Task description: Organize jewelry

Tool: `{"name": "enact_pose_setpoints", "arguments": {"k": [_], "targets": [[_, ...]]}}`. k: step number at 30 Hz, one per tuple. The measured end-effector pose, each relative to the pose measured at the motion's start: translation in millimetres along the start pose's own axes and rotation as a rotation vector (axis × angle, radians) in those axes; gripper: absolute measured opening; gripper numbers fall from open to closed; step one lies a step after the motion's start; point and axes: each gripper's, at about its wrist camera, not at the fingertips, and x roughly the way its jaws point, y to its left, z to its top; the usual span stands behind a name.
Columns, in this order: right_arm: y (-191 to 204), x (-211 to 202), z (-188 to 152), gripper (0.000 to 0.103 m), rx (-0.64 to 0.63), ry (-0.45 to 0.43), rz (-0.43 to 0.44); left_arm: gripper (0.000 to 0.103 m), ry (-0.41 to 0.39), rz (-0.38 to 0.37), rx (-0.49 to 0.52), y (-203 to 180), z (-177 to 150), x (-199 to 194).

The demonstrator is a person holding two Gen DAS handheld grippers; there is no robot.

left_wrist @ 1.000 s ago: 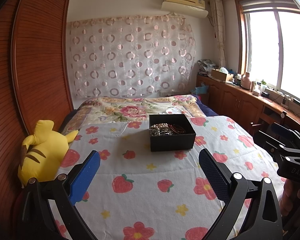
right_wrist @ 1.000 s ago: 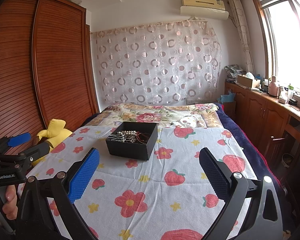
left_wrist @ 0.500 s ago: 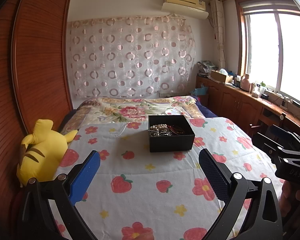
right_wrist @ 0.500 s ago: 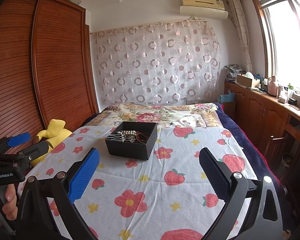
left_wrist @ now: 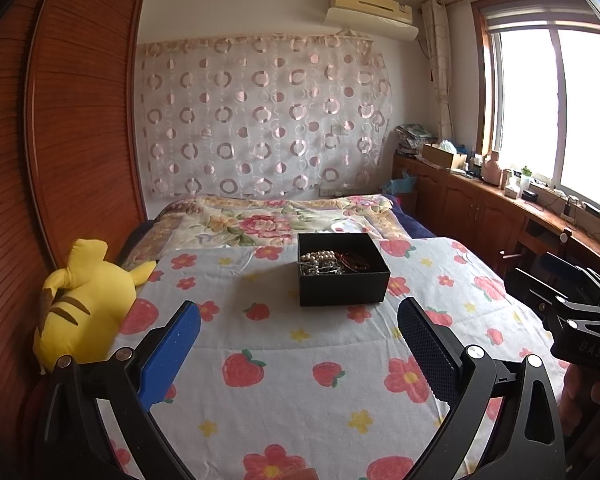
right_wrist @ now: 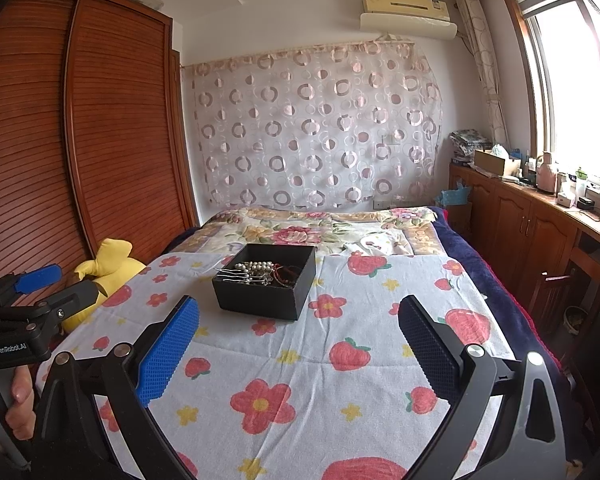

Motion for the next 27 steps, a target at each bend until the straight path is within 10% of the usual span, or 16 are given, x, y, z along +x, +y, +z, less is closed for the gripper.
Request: {"name": "enact_pose_setpoints", "arguments": {"k": [27], "targets": [[-0.5,1.0,-2.0,0.1,0.003,0.002,-0.001,0.095,0.005,0.006,-0.003,-2.3,2.8,-0.1]]}}
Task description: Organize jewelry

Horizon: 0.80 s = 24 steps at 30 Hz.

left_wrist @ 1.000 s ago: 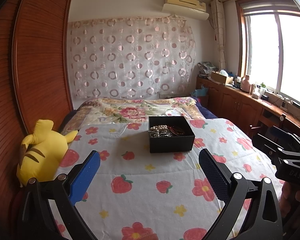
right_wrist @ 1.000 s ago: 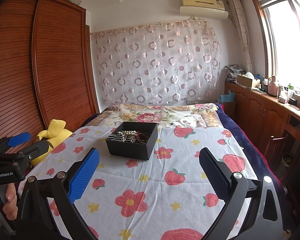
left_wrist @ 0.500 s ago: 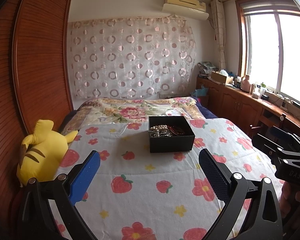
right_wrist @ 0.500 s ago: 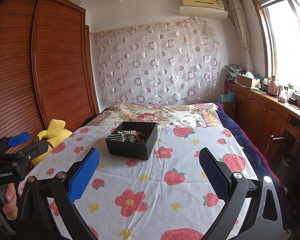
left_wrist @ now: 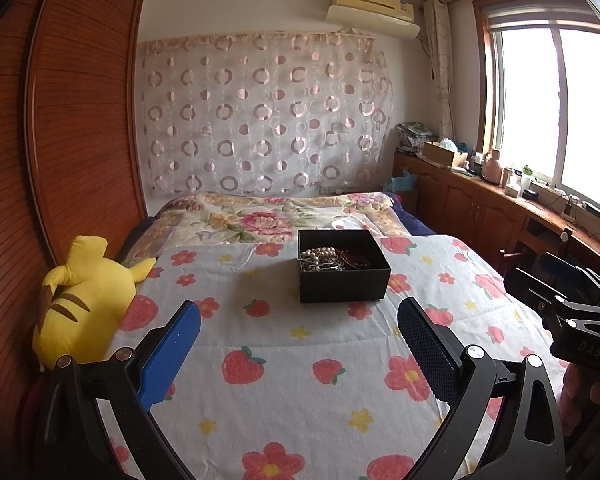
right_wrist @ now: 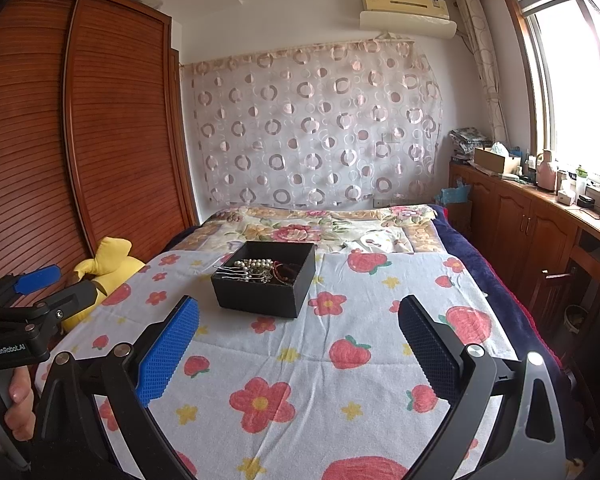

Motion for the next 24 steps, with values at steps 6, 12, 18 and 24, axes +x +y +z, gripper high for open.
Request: {"name": "enact_pose_setpoints", "arguments": {"k": [6,12,18,24], "targets": [[-0.1,-0.4,0.9,0.1,-0.001,0.0,0.0,0.095,-0.001,0.0,-0.001,-1.3,0.2,1.0],[0.0,-0.1,0.4,0.1,-0.001,0.0,0.0,0.095,-0.001,0.0,-0.001,-1.0,-0.1,1.3],[-0.2,-0.4,1.4,0.1,0.001,0.001,0.001,0.095,-0.001,0.0,0.0,-0.8,-0.7,1.0],[-0.1,-0.5,1.1,0.1,0.0,0.0,0.001,0.095,-0.001,0.001,-0.001,-0.8,-1.1,1.1]]}}
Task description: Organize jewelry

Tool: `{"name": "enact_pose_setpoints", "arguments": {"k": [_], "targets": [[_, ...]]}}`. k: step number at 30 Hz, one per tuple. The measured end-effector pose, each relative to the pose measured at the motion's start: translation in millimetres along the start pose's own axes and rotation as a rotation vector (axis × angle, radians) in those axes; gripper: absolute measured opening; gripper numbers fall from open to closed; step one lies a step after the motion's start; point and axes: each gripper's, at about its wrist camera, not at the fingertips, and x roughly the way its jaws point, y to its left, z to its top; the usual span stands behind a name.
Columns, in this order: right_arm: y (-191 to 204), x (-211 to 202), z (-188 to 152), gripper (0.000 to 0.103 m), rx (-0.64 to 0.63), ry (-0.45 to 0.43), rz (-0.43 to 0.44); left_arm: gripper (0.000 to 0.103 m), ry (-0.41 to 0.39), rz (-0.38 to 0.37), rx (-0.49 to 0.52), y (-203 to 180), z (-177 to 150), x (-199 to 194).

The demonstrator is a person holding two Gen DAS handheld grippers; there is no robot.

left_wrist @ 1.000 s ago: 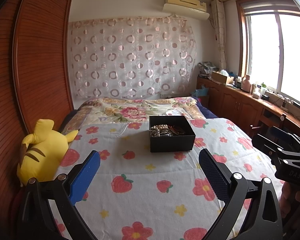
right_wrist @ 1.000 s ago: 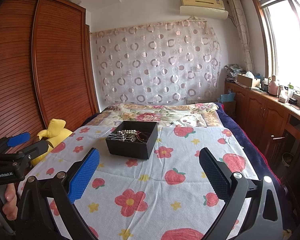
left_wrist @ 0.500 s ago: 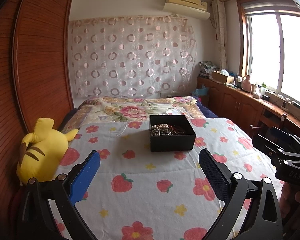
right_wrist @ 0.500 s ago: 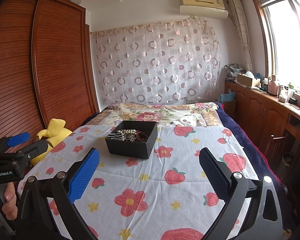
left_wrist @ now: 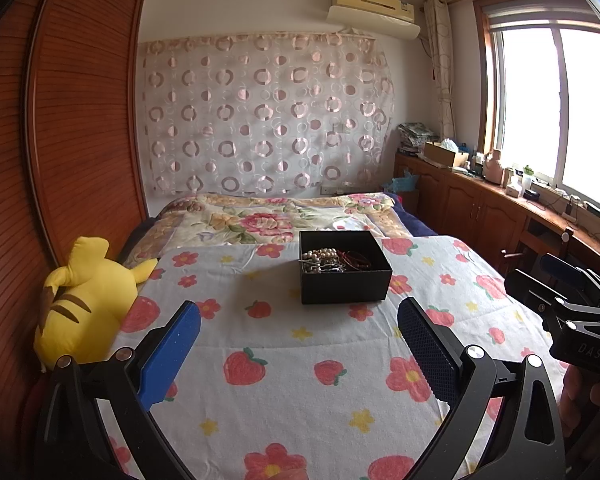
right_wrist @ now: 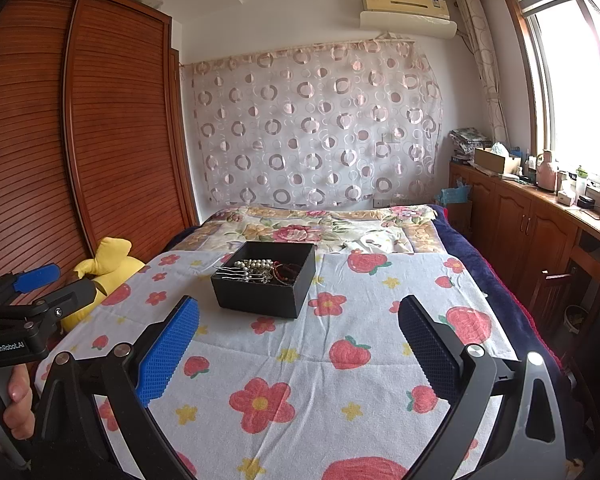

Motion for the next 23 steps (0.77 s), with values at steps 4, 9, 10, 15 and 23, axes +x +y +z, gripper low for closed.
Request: {"name": "enact_pose_setpoints", "arguments": {"k": [4,9,10,15,23], "targets": [[0.1,-0.3,0.8,0.1,0.0,0.001,0.0,0.095,-0.001,-0.001,0.0,0.0,0.3,0.6],[0.1,-0.2,0.5,0.1,0.0,0.0,0.0,0.095,-0.001,0.001,0.001,0.3,-0.3,0.3],[0.1,-0.3,0.9,0.1,0.001,0.001,0.0,0.095,-0.001,-0.001,0.001,0.6,-0.6,0.0],[0.2,-0.1,0.4,0.1,0.0,0.002,0.001,0.095,-0.008,-0.005,0.004,0.2,0.6,-2.2],[0.3,0.4,-1.7,0.1,0.002,0.002,0.001,0.095,-0.005,-0.001,0.001,1.8,0.0,-2.3]]}}
